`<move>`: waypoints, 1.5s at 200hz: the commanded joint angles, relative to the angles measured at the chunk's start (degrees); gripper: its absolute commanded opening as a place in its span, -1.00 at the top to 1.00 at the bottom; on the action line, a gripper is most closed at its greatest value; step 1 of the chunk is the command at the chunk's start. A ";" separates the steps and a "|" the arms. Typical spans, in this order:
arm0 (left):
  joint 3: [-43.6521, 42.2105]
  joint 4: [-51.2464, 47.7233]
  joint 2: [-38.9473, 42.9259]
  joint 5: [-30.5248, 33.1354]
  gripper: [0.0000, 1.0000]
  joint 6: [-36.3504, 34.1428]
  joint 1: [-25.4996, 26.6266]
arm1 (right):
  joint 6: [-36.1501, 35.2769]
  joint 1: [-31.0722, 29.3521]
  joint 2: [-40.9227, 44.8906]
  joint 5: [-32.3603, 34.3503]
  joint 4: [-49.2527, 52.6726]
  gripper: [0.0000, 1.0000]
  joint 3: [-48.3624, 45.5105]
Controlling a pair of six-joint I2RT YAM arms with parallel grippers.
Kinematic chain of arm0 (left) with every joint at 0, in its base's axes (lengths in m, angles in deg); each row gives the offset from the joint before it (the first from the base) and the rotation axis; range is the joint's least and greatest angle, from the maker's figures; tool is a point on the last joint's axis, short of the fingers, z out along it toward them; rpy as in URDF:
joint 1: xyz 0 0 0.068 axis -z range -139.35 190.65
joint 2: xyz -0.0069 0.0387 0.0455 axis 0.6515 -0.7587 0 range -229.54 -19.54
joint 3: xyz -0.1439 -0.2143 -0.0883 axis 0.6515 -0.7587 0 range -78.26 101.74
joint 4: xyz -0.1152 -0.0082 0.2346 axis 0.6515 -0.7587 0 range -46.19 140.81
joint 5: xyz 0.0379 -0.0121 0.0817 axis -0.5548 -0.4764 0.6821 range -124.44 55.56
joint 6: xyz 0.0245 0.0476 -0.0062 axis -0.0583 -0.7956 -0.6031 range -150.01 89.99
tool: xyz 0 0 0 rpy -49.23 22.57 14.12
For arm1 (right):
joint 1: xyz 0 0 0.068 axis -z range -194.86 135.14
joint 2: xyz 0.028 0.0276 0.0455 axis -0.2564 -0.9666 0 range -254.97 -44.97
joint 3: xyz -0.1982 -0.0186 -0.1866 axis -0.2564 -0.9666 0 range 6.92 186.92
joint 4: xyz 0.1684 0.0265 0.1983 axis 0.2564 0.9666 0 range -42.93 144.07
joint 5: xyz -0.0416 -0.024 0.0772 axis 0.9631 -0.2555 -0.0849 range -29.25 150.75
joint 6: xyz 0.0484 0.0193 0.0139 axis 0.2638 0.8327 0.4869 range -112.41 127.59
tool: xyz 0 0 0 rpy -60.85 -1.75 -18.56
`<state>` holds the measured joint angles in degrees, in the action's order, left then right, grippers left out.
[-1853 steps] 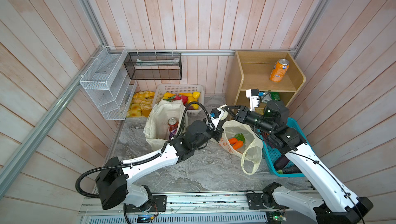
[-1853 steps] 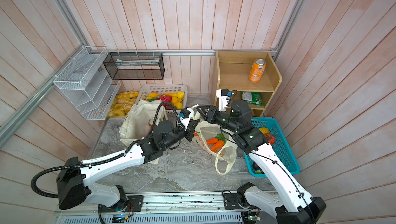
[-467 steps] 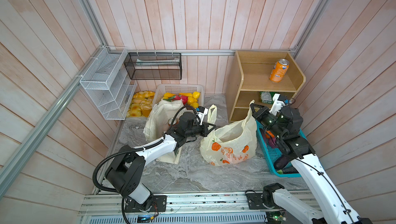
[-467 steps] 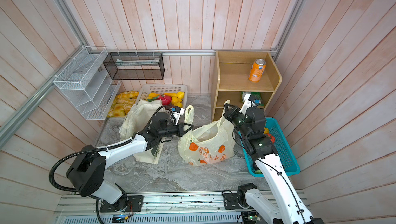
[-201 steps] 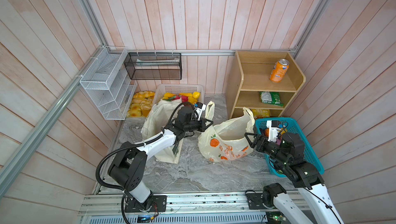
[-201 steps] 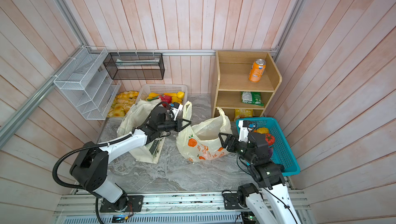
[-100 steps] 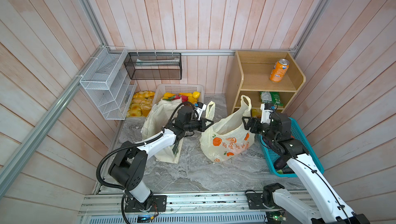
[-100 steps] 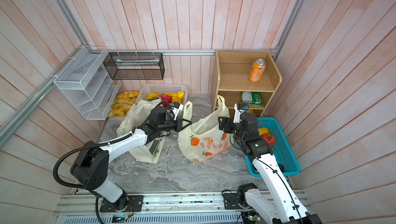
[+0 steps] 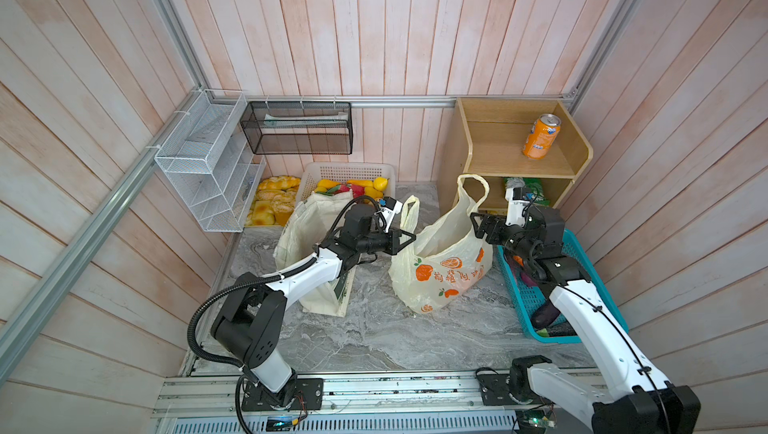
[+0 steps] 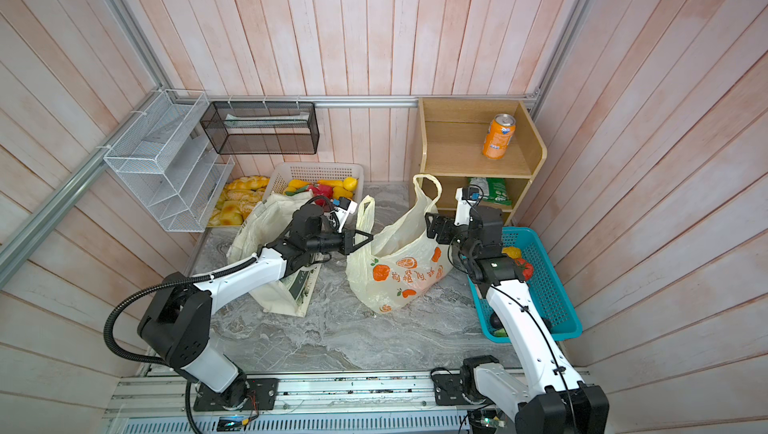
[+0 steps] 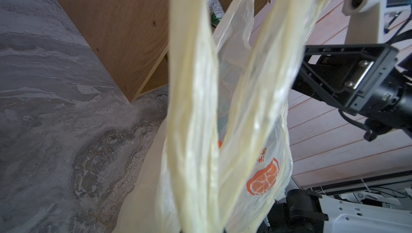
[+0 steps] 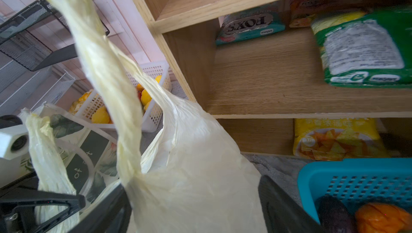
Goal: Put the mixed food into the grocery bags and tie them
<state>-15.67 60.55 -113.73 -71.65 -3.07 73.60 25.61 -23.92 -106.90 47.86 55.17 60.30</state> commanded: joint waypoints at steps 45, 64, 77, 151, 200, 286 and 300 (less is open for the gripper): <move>1.92 0.07 -0.71 -2.77 1.00 -0.84 -0.43 | 4.98 0.14 -5.98 -4.19 -9.93 -0.75 0.76; 1.85 0.29 -0.82 -3.22 1.00 -0.49 -0.39 | 5.84 0.12 -7.44 -3.58 -11.39 -0.75 0.49; 1.86 0.60 -0.95 -3.39 1.00 -0.31 -0.45 | 6.14 0.03 -8.42 -3.72 -12.00 -0.75 0.68; 1.67 1.42 -0.87 -4.35 1.00 0.93 -0.17 | 7.38 -1.19 -11.50 -4.32 -13.58 -0.22 0.83; 0.98 2.38 -0.47 -4.62 1.00 1.93 0.16 | 8.64 -1.38 -5.97 -4.64 -12.15 0.92 -3.44; 6.50 -3.25 0.15 -3.30 1.00 2.46 0.22 | 19.00 -17.47 16.03 10.10 4.66 1.00 -10.59; 7.79 -5.13 -0.86 -3.44 1.00 1.13 0.16 | 21.48 -21.99 18.06 13.33 6.33 0.73 -11.77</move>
<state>-10.69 58.87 -113.84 -74.87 0.19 73.71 41.50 -40.18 -91.63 52.89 54.87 50.80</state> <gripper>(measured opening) 0.055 0.053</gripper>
